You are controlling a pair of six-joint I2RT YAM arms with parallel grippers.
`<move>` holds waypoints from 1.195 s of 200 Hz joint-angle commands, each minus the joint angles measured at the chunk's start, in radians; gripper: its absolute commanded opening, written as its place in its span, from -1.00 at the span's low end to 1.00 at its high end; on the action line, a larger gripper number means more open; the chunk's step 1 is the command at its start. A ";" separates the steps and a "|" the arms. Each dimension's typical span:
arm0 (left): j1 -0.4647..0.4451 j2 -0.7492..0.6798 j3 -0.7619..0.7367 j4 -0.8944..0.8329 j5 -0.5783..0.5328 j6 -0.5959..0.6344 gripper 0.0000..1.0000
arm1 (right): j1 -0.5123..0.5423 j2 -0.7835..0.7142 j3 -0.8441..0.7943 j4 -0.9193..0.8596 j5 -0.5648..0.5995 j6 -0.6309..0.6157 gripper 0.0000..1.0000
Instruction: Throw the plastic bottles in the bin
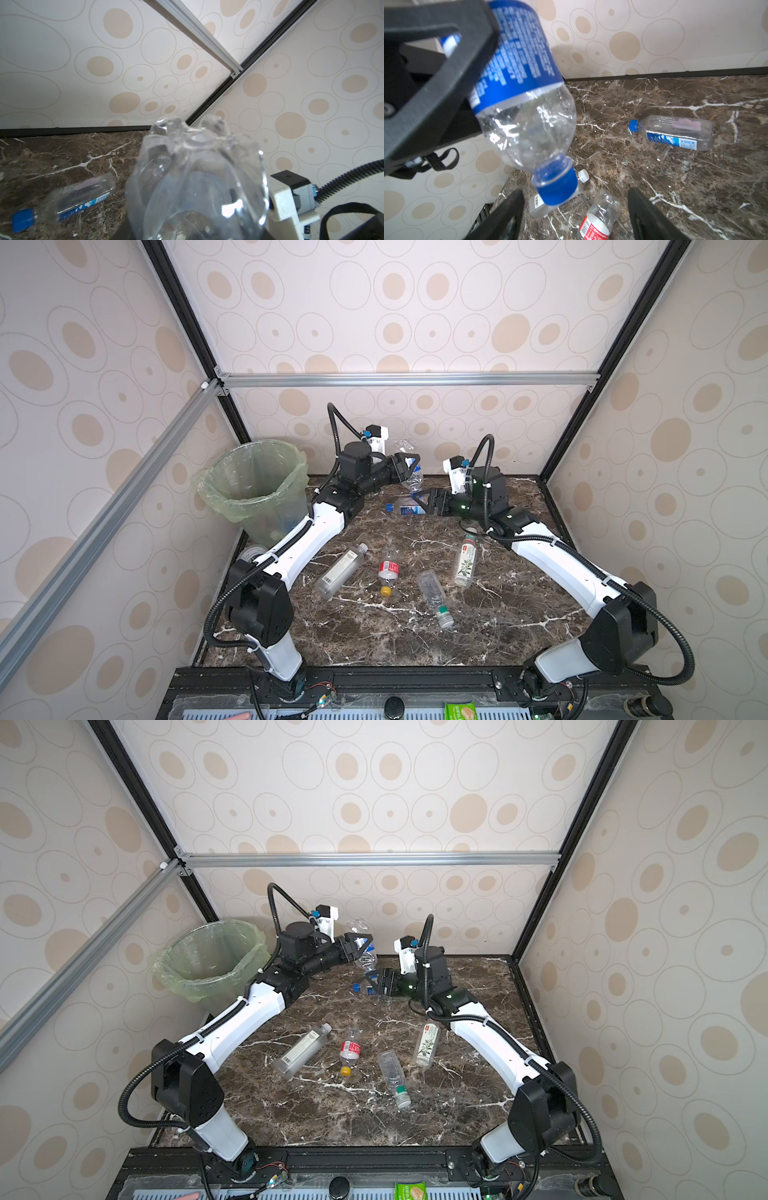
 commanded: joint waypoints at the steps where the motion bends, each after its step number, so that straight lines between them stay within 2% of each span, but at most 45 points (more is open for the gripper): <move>1: -0.013 -0.049 -0.008 0.087 0.029 -0.064 0.06 | 0.007 0.026 0.033 0.063 -0.017 0.005 0.44; 73: -0.017 -0.061 -0.040 0.115 0.027 -0.098 0.12 | 0.023 0.044 0.037 0.103 -0.034 0.012 -0.14; 101: -0.016 -0.062 -0.043 0.106 0.029 -0.097 0.24 | 0.025 0.039 0.045 0.081 -0.023 0.001 -0.39; 108: -0.017 -0.064 -0.043 0.098 0.026 -0.097 0.33 | 0.024 0.039 0.048 0.070 -0.012 -0.004 -0.44; 126: -0.016 -0.070 -0.045 0.083 0.016 -0.092 0.54 | 0.025 0.039 0.058 0.040 0.001 -0.023 -0.47; 163: -0.015 -0.075 -0.036 0.020 -0.028 -0.085 0.77 | 0.025 0.027 0.051 0.027 0.008 -0.044 -0.54; 188: -0.014 -0.067 -0.048 0.011 -0.028 -0.144 0.90 | 0.025 0.001 0.027 0.045 0.002 -0.060 -0.56; 205: -0.014 -0.068 -0.078 0.055 -0.005 -0.189 0.98 | 0.024 -0.019 0.010 0.054 0.018 -0.071 -0.57; 239: -0.013 -0.084 -0.135 0.114 0.023 -0.240 0.98 | 0.024 -0.026 0.016 0.046 0.026 -0.085 -0.59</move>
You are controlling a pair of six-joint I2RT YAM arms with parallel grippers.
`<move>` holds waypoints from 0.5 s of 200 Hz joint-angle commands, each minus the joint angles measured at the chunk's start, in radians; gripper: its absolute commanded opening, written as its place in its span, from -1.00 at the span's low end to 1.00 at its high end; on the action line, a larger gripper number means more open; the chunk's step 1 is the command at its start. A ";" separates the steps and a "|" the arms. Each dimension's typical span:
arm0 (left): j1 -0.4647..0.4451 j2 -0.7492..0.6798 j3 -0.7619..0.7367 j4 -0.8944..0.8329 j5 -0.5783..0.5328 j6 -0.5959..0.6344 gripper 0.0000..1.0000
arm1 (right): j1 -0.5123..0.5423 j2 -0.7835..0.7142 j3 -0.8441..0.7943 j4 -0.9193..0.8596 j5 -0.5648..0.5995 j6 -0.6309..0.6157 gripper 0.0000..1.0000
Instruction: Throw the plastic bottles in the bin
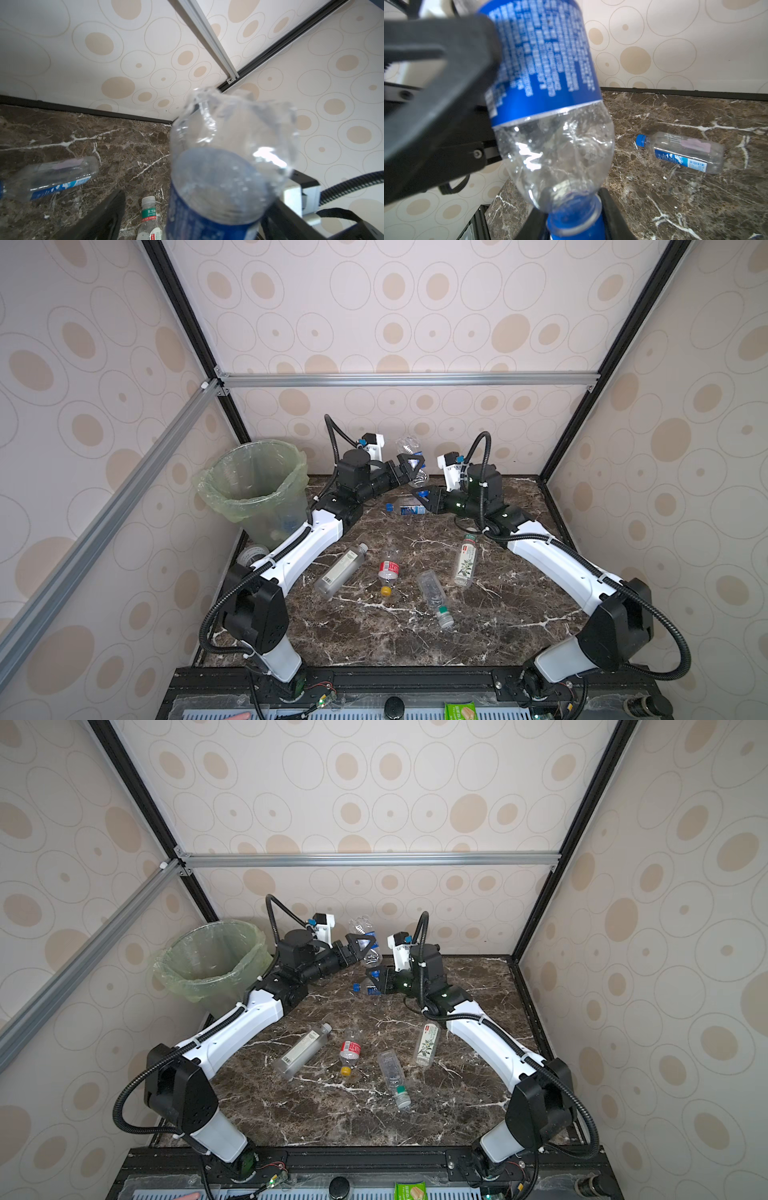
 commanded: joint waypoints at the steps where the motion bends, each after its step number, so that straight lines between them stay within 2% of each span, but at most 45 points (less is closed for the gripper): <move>1: -0.005 -0.042 -0.022 0.058 0.031 -0.068 0.98 | -0.002 -0.036 -0.002 0.014 0.010 -0.025 -0.59; 41: -0.005 -0.046 -0.058 0.107 0.057 -0.099 0.95 | 0.000 -0.022 0.003 0.031 -0.012 -0.005 -0.61; 69: -0.005 -0.042 -0.110 0.249 0.079 -0.178 0.90 | 0.011 -0.020 -0.011 0.053 -0.013 0.006 -0.62; 100: -0.006 -0.029 -0.120 0.295 0.089 -0.218 0.85 | 0.035 -0.018 -0.013 0.041 0.009 -0.033 -0.63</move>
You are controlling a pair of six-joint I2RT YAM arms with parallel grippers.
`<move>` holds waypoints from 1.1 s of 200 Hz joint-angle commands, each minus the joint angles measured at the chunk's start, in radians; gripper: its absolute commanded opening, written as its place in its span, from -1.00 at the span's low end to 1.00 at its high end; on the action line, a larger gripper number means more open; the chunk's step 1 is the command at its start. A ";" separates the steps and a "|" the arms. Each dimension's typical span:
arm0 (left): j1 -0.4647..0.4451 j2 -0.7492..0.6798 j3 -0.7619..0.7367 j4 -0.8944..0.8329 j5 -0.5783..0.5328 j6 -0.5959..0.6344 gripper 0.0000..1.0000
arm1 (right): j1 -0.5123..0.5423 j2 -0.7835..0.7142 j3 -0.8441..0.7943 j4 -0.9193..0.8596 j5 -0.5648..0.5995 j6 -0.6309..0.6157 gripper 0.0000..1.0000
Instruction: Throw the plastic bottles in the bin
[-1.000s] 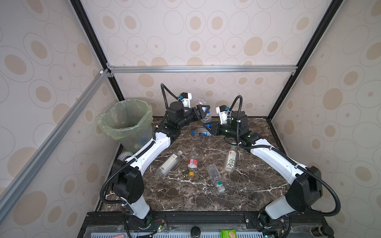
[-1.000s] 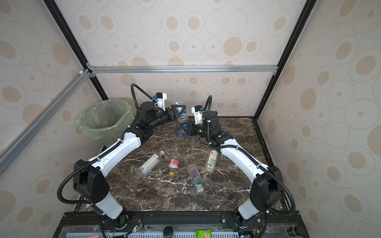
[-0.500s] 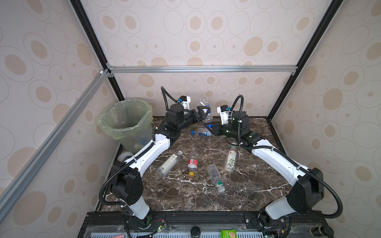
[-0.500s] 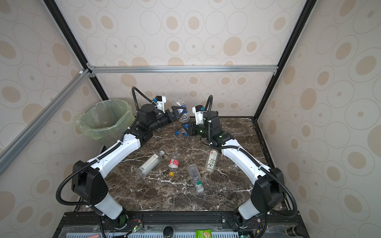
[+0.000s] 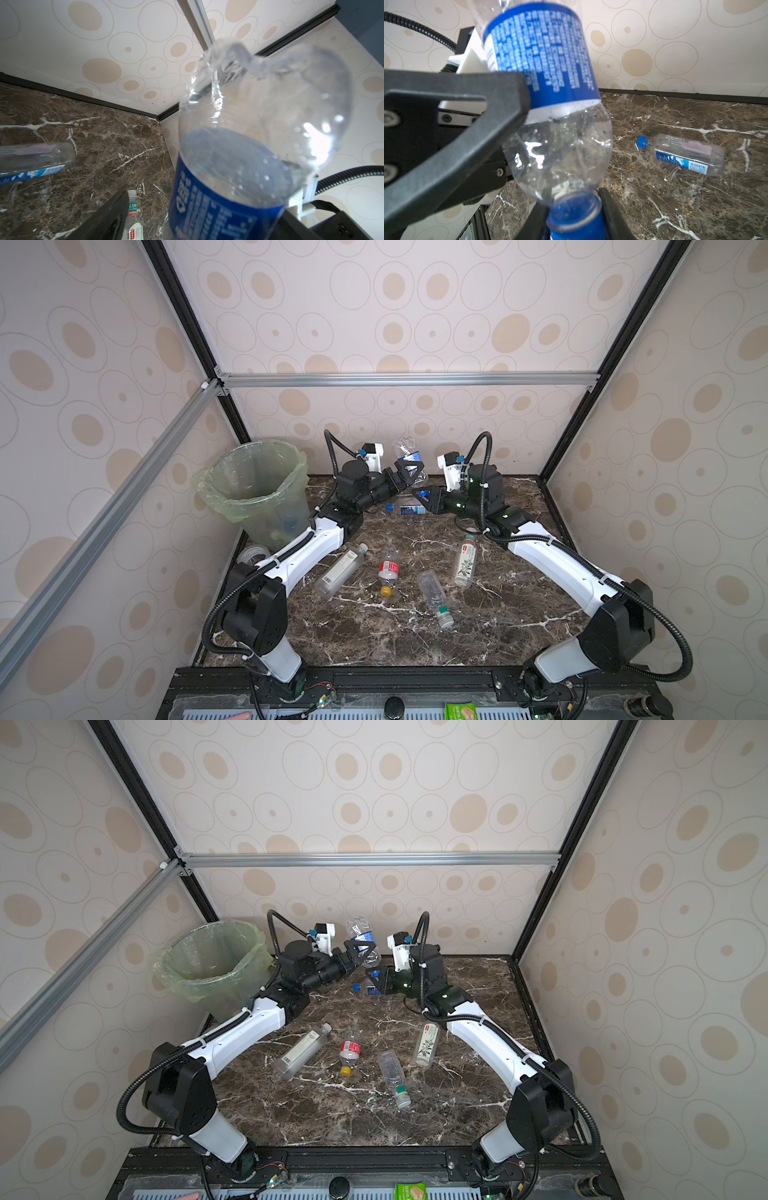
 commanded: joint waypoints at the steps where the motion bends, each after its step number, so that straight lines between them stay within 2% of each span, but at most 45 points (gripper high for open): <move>1: -0.006 -0.016 0.006 0.097 0.026 -0.064 0.84 | 0.025 -0.016 -0.004 0.026 0.010 -0.033 -0.63; 35: 0.000 -0.030 0.070 -0.045 -0.001 0.024 0.85 | 0.030 -0.009 0.024 -0.069 0.060 -0.102 -0.68; 73: 0.050 -0.035 0.100 -0.144 0.025 0.066 0.85 | 0.029 -0.022 0.031 -0.156 0.078 -0.192 -0.68; 100: 0.107 -0.027 0.144 -0.207 0.094 0.106 0.86 | 0.029 -0.039 0.037 -0.224 0.085 -0.275 -0.68; 135: 0.155 0.037 0.302 -0.448 0.174 0.258 0.85 | 0.029 -0.060 0.051 -0.299 0.078 -0.381 -0.68; 162: 0.167 0.081 0.368 -0.559 0.253 0.324 0.84 | 0.030 -0.052 0.087 -0.361 0.045 -0.454 -0.69; 220: 0.167 0.073 0.354 -0.639 0.289 0.389 0.83 | 0.029 -0.027 0.132 -0.388 0.046 -0.508 -0.69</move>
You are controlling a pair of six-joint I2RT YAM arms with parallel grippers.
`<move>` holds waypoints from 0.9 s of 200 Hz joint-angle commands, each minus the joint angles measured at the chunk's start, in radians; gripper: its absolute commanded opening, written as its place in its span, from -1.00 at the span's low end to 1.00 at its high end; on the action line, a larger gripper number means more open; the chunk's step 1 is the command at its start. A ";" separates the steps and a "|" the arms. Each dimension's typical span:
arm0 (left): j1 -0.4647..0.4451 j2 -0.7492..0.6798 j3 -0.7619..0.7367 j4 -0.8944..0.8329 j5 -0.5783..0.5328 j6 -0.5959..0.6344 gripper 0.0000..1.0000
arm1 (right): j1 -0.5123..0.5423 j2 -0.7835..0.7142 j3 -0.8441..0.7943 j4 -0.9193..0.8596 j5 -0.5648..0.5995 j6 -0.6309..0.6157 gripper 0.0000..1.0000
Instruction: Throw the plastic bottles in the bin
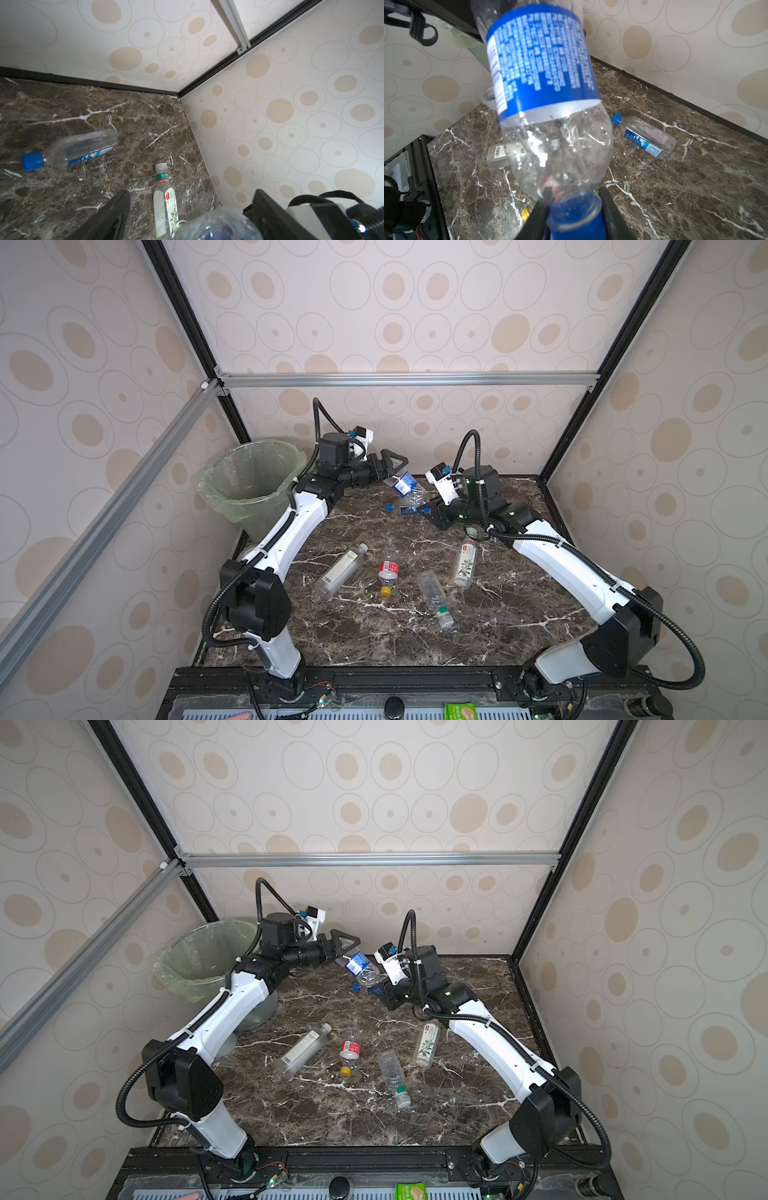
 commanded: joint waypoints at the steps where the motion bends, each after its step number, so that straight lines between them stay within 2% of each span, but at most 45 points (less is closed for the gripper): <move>1: -0.001 -0.010 0.010 -0.058 0.042 0.062 0.83 | 0.003 0.000 0.039 -0.024 -0.018 -0.055 -0.69; 19: -0.001 -0.013 0.000 -0.054 0.046 0.062 0.79 | 0.003 0.007 0.049 -0.026 -0.014 -0.068 -0.69; 42: -0.001 -0.020 0.001 -0.056 0.042 0.069 0.64 | 0.003 0.018 0.060 -0.030 0.019 -0.084 -0.68; 90: 0.000 -0.035 -0.018 -0.036 0.046 0.057 0.60 | 0.001 0.038 0.065 -0.020 0.097 -0.098 -0.69; 130: -0.001 -0.053 -0.048 0.007 0.041 0.033 0.58 | 0.001 0.055 0.063 0.001 0.092 -0.077 -0.69; 162: -0.001 -0.059 -0.066 0.049 0.050 0.004 0.40 | 0.001 0.064 0.059 0.023 0.084 -0.062 -0.69; 180: -0.001 -0.061 -0.080 0.072 0.057 -0.014 0.37 | 0.002 0.072 0.060 0.032 0.080 -0.054 -0.69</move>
